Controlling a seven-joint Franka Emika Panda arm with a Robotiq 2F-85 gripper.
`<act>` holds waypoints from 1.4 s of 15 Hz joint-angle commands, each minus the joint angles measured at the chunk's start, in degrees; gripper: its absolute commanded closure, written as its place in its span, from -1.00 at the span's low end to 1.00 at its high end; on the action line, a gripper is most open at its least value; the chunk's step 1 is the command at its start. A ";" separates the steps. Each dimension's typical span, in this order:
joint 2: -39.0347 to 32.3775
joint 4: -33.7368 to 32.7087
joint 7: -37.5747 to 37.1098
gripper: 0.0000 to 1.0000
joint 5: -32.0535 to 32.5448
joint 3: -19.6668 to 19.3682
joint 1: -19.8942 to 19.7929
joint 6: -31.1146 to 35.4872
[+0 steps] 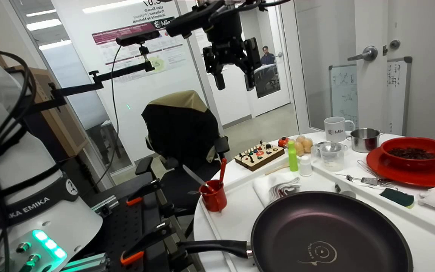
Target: Use the white towel to wipe the pan
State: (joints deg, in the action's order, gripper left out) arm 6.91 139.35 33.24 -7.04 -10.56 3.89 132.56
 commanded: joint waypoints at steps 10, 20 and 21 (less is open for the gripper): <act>-13.63 -9.30 22.09 -1.00 -0.61 8.06 -1.68 5.72; -29.04 -14.97 23.45 -1.00 3.86 12.38 -5.46 17.19; -29.92 -15.22 22.35 -1.00 4.61 12.31 -5.67 17.21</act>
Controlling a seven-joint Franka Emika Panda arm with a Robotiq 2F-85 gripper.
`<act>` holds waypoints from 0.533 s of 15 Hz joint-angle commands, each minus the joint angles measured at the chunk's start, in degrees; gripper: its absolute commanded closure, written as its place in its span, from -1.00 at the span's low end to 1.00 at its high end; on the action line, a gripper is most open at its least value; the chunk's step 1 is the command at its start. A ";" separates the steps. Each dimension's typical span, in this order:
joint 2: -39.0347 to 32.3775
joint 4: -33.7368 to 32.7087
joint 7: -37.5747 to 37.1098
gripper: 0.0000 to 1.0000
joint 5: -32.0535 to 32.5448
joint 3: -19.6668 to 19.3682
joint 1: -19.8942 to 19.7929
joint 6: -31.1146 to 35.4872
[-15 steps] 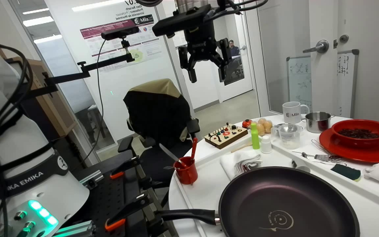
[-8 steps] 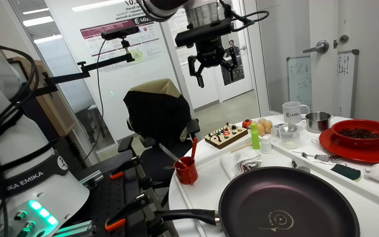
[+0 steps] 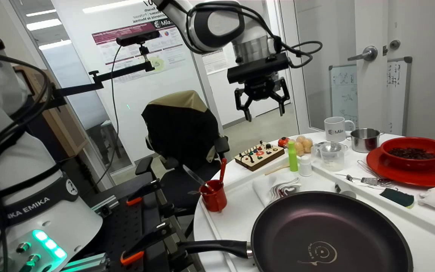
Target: Use the white towel to wipe the pan
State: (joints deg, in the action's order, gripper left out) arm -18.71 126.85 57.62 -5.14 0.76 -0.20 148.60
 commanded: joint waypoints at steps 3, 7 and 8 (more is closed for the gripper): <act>-3.43 -1.08 -1.90 -1.00 2.68 2.23 -3.10 0.54; -3.45 -1.08 -1.78 -1.00 2.50 2.91 -3.64 0.53; -3.34 -0.82 -2.48 -1.00 3.62 2.32 -3.08 0.77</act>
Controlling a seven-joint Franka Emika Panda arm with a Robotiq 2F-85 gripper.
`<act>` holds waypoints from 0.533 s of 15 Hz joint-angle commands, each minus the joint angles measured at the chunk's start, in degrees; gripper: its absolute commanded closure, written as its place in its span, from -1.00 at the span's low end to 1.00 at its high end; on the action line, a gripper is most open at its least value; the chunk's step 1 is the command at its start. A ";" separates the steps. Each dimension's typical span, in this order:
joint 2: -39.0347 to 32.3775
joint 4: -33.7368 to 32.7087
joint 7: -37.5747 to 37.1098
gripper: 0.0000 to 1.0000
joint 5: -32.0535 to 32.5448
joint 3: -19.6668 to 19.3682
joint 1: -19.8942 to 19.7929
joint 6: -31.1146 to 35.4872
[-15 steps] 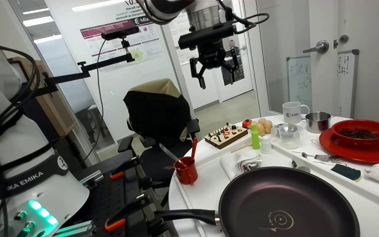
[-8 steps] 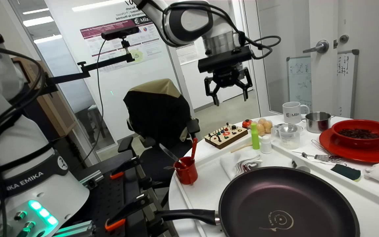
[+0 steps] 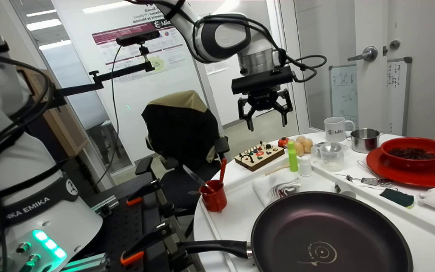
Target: Use the white towel to wipe the pan
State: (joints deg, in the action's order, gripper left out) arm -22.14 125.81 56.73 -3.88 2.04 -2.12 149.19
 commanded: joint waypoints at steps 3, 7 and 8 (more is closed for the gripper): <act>-2.78 -0.55 -1.89 -1.00 5.18 1.06 -0.42 1.12; -7.20 -2.03 -3.09 -1.00 9.04 1.55 0.85 1.38; -8.43 -2.50 -4.07 -1.00 10.34 1.31 1.34 1.67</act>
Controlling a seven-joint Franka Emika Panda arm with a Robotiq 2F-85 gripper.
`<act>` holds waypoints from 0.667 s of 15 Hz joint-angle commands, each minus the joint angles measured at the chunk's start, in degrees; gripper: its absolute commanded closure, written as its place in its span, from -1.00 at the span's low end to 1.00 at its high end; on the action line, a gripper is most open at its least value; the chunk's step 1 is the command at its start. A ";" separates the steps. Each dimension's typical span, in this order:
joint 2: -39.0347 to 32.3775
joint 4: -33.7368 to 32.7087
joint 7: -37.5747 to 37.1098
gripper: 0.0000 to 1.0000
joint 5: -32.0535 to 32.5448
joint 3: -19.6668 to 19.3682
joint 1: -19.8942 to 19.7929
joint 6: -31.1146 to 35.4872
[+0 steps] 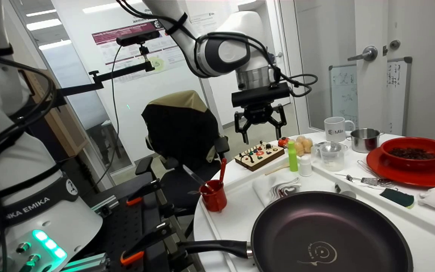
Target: Use the white towel to wipe the pan
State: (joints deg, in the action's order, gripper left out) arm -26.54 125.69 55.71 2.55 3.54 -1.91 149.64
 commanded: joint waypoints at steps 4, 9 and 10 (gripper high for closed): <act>-10.04 -4.46 -4.00 -1.00 9.83 -0.90 2.72 7.79; -17.23 -9.55 -8.62 -1.00 18.44 -4.28 7.30 11.96; -18.65 -10.76 -9.53 -1.00 19.58 -4.84 8.23 11.85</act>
State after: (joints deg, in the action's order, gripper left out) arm -40.32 119.79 49.69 17.91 0.92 3.26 160.72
